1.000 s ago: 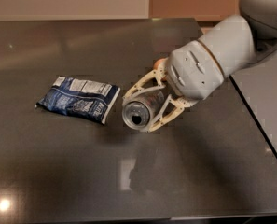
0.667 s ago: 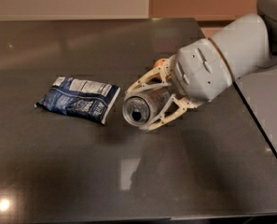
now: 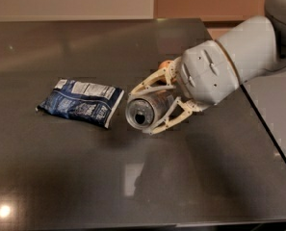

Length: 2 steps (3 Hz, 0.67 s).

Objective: Place redbull can upright

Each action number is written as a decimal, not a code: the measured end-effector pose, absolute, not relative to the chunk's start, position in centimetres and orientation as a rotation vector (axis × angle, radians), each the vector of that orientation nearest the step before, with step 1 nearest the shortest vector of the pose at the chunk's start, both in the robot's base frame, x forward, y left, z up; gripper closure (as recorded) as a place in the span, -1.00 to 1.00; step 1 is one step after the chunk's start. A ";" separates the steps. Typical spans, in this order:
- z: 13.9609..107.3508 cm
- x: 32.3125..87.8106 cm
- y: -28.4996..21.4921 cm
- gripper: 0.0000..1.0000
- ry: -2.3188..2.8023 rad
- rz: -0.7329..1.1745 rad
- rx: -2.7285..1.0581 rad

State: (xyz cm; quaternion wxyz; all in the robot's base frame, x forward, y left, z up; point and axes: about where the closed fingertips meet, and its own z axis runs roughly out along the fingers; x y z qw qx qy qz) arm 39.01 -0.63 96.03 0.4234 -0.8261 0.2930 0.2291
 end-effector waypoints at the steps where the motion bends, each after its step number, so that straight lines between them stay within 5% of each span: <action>1: 96.6 39.2 -0.9 1.00 0.735 0.638 -1.954; 2: 97.8 38.9 -1.0 1.00 0.732 0.726 -1.829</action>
Offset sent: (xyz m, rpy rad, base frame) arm -0.0017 -0.0116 0.0337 0.3715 0.2098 -0.0498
